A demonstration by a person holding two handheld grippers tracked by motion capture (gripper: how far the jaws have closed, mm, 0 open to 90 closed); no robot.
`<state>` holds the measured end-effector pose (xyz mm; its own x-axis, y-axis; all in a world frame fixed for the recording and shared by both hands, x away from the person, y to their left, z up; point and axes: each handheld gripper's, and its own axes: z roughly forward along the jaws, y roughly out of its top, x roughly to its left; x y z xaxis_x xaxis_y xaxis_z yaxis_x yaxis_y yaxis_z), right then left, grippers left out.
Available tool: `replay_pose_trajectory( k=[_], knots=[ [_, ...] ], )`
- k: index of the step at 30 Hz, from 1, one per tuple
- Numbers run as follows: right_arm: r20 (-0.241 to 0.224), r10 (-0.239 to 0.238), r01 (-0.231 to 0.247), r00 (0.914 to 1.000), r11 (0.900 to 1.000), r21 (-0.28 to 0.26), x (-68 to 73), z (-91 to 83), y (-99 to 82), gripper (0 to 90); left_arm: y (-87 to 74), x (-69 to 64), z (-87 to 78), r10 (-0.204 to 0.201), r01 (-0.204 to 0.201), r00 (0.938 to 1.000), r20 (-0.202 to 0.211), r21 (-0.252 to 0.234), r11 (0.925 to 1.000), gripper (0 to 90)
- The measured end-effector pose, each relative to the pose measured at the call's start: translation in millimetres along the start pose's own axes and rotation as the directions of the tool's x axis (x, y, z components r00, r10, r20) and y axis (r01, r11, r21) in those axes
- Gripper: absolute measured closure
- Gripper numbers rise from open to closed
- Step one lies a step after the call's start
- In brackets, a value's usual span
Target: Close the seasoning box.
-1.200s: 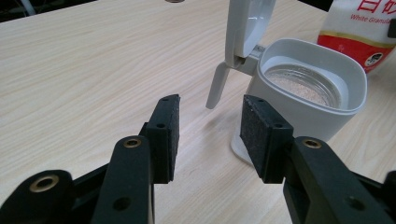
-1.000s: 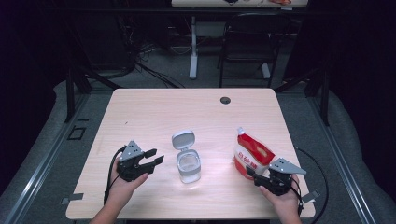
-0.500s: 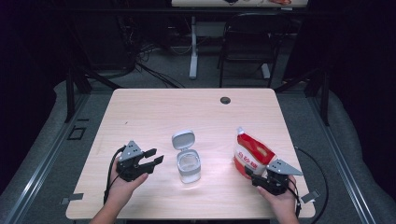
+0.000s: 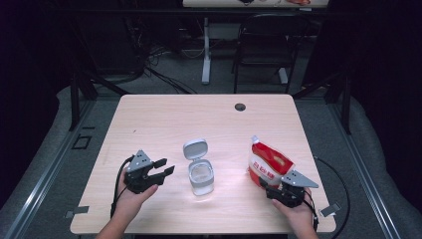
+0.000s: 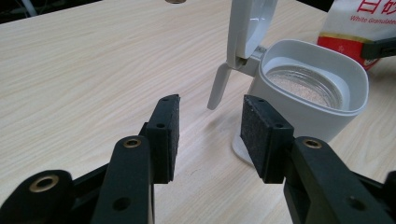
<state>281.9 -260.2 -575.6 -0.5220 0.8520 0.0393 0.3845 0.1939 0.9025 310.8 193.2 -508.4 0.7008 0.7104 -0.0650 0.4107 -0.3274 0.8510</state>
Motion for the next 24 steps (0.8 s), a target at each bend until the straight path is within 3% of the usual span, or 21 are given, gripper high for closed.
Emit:
replay_pose_trajectory(
  k=[3, 24],
  knots=[
    [-0.018, 0.036, -0.036, 0.9992, 0.9993, -0.003, -1.3, 1.0, -1.4, 45.3, -0.2, -0.3, 0.6, 0.0, 0.0, 1.0, 0.0, -0.002, 1.0, 57.7],
    [-0.001, -0.008, 0.008, 1.0, 1.0, 0.005, 0.7, 1.0, -1.3, 48.5, -0.6, 0.5, 0.5, -0.002, 0.002, 1.0, -0.001, 0.001, 1.0, 57.7]
  ],
)
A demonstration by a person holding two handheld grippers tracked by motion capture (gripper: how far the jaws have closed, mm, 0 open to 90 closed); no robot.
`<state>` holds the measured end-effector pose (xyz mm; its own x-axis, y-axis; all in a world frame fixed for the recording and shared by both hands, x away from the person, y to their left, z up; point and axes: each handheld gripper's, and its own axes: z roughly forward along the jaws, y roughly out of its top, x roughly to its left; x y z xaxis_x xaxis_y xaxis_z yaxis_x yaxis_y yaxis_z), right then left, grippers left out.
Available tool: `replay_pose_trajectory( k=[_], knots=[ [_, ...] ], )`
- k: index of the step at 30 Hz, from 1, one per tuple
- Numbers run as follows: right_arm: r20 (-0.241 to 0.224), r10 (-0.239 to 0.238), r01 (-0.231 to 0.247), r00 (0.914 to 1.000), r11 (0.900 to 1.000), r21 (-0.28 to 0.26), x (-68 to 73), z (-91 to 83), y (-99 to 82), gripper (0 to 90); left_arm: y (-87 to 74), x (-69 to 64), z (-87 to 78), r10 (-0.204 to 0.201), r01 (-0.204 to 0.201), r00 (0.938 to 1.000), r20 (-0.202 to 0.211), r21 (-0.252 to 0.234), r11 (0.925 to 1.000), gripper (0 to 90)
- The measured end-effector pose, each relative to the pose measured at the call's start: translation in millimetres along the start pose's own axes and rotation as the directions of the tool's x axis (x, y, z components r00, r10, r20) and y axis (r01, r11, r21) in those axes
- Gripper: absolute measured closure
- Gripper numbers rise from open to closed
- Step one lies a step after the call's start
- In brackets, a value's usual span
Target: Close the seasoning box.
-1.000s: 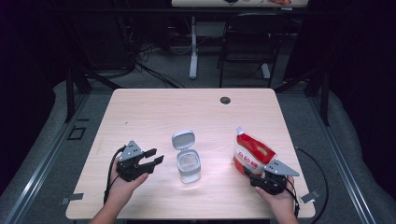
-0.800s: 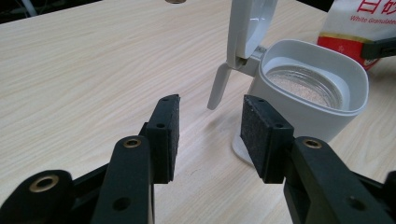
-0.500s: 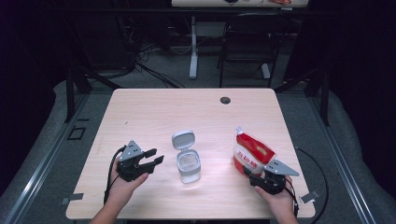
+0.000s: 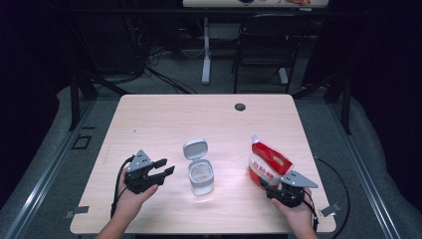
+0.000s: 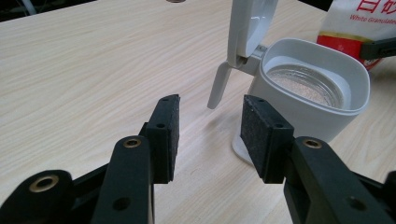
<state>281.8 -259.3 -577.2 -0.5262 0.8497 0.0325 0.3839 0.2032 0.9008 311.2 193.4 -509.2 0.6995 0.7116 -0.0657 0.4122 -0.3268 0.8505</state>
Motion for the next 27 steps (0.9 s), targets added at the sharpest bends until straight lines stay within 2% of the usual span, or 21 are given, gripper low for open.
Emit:
replay_pose_trajectory(
  k=[9, 16, 24, 27],
  knots=[
    [0.01, 0.007, -0.007, 0.9999, 1.0, 0.004, 1.9, 0.7, 1.5, 50.3, -0.1, 0.1, -0.2, -0.002, 0.002, 1.0, -0.002, -0.007, 1.0, 57.7],
    [0.019, -0.023, 0.022, 0.9996, 0.9994, 0.027, 4.8, 0.9, 5.1, 51.1, -0.1, 0.5, -0.7, -0.004, 0.004, 1.0, -0.003, -0.01, 0.9999, 57.7],
    [0.016, 0.005, -0.005, 0.9999, 0.9997, 0.024, 3.3, 0.7, 5.0, 51.5, -0.6, 0.5, -0.8, -0.002, 0.002, 1.0, -0.003, -0.006, 1.0, 57.5],
    [0.012, 0.013, -0.013, 0.9998, 0.9991, 0.04, 2.8, -1.4, 6.4, 51.8, -0.7, 1.2, -1.9, -0.006, 0.006, 1.0, -0.006, -0.009, 0.9999, 57.5]
  ],
)
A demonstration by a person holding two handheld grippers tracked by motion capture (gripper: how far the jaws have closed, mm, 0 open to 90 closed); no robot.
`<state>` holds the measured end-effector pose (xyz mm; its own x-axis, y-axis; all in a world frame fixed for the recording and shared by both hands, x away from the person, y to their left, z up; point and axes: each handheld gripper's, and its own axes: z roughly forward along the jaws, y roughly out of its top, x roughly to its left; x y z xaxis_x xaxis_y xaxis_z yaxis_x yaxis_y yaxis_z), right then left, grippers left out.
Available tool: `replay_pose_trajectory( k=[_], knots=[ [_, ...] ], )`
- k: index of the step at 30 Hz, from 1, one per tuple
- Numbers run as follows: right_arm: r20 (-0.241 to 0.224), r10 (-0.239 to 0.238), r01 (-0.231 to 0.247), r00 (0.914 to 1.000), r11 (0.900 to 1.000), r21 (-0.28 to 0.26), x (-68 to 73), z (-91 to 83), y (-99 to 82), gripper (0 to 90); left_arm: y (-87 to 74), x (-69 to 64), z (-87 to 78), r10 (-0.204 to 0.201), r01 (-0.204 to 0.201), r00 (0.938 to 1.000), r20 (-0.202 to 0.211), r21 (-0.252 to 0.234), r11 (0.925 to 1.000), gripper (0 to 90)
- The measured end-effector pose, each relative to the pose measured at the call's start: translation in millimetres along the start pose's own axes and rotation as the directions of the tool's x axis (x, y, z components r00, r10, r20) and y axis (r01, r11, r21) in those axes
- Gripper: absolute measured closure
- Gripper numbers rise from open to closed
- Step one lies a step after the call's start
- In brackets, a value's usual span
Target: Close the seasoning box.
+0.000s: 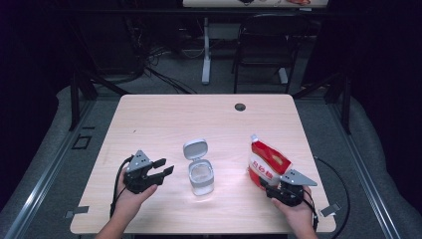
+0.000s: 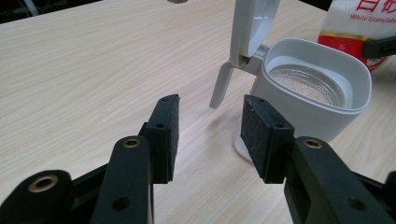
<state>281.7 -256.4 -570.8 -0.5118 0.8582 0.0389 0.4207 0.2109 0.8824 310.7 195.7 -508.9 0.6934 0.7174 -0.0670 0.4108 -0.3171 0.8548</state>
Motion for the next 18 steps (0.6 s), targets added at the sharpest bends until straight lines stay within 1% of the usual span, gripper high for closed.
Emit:
replay_pose_trajectory(
  k=[5, 7, 9, 13, 14, 15, 17, 18],
  knots=[
    [-0.003, 0.001, -0.001, 1.0, 1.0, 0.0, 1.3, -0.6, 0.4, 52.1, 0.3, 1.0, -0.9, -0.003, 0.003, 1.0, -0.002, -0.002, 1.0, 57.5],
    [-0.001, -0.002, 0.002, 1.0, 1.0, -0.001, 1.8, -0.4, 0.8, 52.2, 0.2, 0.9, -0.8, 0.005, -0.005, 1.0, -0.003, 0.003, 1.0, 57.4],
    [0.0, -0.004, 0.004, 1.0, 1.0, 0.003, 2.6, -0.9, 1.4, 52.3, 0.0, 0.6, -0.6, 0.004, -0.004, 1.0, -0.002, 0.007, 1.0, 57.4],
    [-0.001, -0.028, 0.028, 0.9996, 0.9995, 0.014, 3.9, -1.9, 2.8, 52.5, -0.1, 1.2, -0.5, 0.005, -0.005, 1.0, 0.001, 0.005, 1.0, 56.9],
    [0.002, -0.036, 0.036, 0.9993, 0.9992, 0.015, 4.3, -2.1, 3.2, 52.5, -0.2, 1.0, -0.4, 0.002, -0.002, 1.0, 0.001, 0.004, 1.0, 56.8],
    [0.004, -0.033, 0.033, 0.9994, 0.9994, 0.008, 5.4, -1.8, 3.4, 52.5, -0.3, 0.9, -0.4, 0.005, -0.005, 1.0, 0.001, 0.006, 1.0, 56.8],
    [0.015, -0.053, 0.053, 0.9985, 0.9985, 0.011, 6.3, -3.4, 4.7, 52.6, -0.3, 0.5, -0.2, 0.008, -0.008, 1.0, 0.0, 0.01, 0.9999, 56.8],
    [0.021, -0.05, 0.05, 0.9985, 0.9987, 0.006, 7.3, -4.2, 5.3, 52.6, -0.4, 0.4, 0.1, 0.008, -0.008, 1.0, 0.002, 0.009, 0.9999, 56.7]
  ],
)
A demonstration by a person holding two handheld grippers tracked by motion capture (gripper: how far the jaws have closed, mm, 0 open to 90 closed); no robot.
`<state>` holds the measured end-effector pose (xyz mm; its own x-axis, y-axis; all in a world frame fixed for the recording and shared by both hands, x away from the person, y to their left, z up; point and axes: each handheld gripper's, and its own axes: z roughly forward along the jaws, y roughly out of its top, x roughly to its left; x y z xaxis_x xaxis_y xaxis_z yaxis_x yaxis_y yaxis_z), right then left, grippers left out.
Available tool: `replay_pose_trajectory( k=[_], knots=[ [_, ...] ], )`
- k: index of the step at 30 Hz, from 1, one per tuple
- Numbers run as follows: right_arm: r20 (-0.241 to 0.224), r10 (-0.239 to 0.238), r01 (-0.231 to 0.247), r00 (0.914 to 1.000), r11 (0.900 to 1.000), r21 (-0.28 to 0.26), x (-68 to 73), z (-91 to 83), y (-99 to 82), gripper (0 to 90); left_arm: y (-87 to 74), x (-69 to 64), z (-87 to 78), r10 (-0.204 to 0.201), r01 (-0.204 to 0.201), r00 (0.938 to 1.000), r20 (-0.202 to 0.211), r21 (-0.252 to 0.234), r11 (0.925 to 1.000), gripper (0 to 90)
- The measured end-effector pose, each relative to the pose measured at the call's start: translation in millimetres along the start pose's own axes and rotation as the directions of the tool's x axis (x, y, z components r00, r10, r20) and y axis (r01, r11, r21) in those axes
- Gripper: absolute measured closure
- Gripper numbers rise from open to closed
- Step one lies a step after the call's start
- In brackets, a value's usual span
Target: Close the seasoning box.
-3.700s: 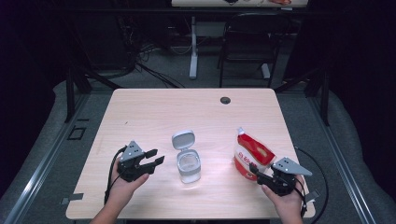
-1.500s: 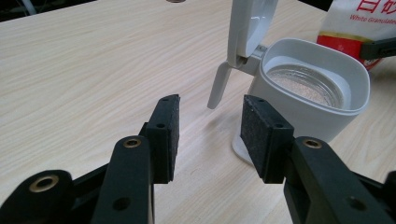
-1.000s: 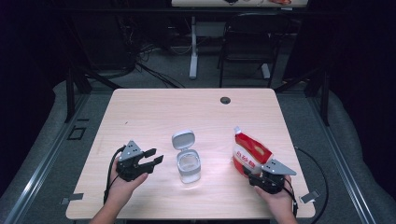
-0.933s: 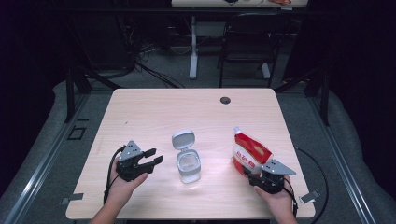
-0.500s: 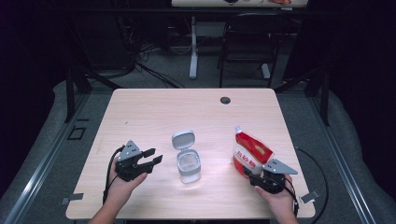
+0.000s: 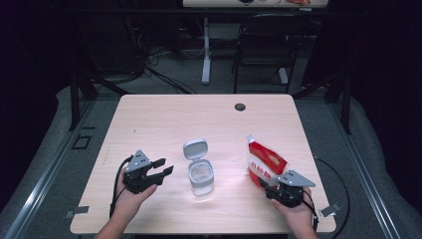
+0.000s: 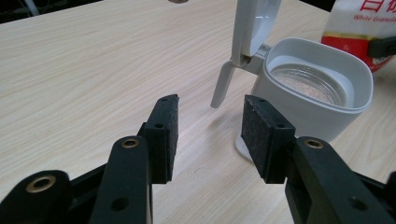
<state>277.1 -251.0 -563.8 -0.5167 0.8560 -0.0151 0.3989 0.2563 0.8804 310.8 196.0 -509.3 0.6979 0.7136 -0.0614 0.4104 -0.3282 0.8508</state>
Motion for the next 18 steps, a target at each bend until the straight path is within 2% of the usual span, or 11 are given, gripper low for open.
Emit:
replay_pose_trajectory(
  k=[7, 10, 18],
  knots=[
    [0.027, -0.036, 0.037, 0.999, 0.9991, -0.021, 2.1, -7.4, 5.1, 52.6, -0.1, -0.1, 0.1, -0.002, 0.002, 1.0, -0.001, 0.001, 1.0, 56.6],
    [0.033, -0.031, 0.032, 0.999, 0.9988, -0.037, 2.0, -9.7, 6.0, 52.6, -0.2, -0.1, 0.3, -0.003, 0.003, 1.0, -0.002, 0.001, 1.0, 56.5],
    [0.06, -0.067, 0.069, 0.9959, 0.9972, -0.03, 0.5, -16.1, 9.4, 52.7, -0.7, 0.4, 0.6, -0.006, 0.006, 1.0, 0.0, -0.002, 1.0, 56.2]
  ],
)
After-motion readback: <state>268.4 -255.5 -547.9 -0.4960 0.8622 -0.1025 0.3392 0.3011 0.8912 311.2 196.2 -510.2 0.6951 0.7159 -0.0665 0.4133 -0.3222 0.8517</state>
